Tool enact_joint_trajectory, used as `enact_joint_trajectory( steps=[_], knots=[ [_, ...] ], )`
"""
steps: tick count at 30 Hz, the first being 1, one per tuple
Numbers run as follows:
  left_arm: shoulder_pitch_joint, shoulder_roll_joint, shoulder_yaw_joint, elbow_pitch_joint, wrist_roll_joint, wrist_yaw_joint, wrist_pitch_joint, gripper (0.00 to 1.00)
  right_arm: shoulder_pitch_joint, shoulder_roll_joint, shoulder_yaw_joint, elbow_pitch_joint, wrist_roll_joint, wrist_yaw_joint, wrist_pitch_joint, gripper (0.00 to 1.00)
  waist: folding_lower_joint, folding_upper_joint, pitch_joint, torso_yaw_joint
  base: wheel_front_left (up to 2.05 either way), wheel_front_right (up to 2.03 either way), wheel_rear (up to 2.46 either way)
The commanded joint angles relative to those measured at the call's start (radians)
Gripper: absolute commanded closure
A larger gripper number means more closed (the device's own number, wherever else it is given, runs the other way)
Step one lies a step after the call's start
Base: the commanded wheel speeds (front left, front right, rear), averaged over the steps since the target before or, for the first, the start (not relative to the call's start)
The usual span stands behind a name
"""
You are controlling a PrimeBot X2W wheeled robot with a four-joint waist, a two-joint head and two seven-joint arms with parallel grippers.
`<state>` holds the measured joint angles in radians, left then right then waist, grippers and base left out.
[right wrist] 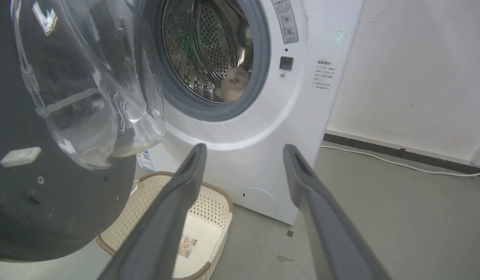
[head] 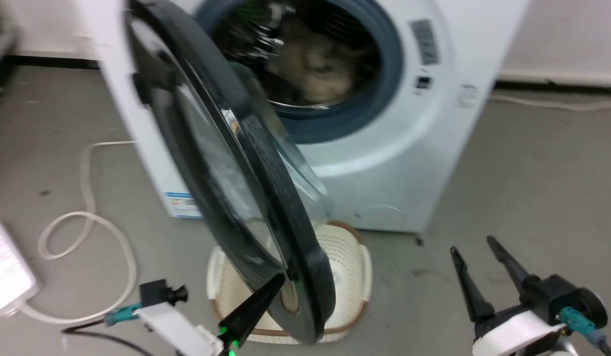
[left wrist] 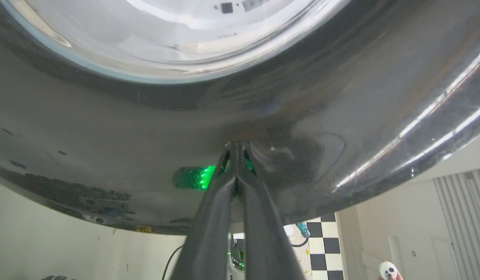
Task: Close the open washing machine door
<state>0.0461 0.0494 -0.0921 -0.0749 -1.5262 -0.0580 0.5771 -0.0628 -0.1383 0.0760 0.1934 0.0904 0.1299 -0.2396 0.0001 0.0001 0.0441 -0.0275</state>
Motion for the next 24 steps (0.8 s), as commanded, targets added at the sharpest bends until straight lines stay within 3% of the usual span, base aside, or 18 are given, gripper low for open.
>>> enact_joint_trajectory(
  steps=[1,2,12,18,24],
  knots=[
    [-0.024,0.001,-0.011,0.007,-0.005,-0.012,-0.013,1.0,-0.015,-0.007,-0.001,-0.002,0.008,0.001,-0.002,0.0,-0.0001,-0.0001,0.066,-0.094,0.0,0.0,0.0],
    [-0.085,0.001,-0.067,0.053,-0.015,-0.024,-0.081,1.0,-0.026,-0.011,-0.008,0.002,0.02,0.001,-0.005,0.0,-0.0001,-0.0001,0.109,-0.167,0.0,0.0,0.0],
    [-0.399,0.001,-0.152,0.268,-0.064,-0.054,-0.37,1.0,-0.087,0.007,-0.002,0.046,0.057,0.001,-0.019,0.0,-0.0001,-0.0001,0.219,-0.358,0.0,0.0,0.0],
    [-0.591,0.001,-0.204,0.415,-0.127,-0.065,-0.529,1.0,-0.113,0.023,0.013,0.061,0.071,0.001,-0.022,0.0,-0.0001,-0.0001,0.247,-0.403,0.0,0.0,0.0],
    [-0.679,0.001,-0.241,0.533,-0.156,-0.071,-0.611,1.0,-0.115,0.026,0.012,0.055,0.069,0.001,-0.022,0.0,-0.0001,-0.0001,0.235,-0.385,0.0,0.0,0.0]
  ],
)
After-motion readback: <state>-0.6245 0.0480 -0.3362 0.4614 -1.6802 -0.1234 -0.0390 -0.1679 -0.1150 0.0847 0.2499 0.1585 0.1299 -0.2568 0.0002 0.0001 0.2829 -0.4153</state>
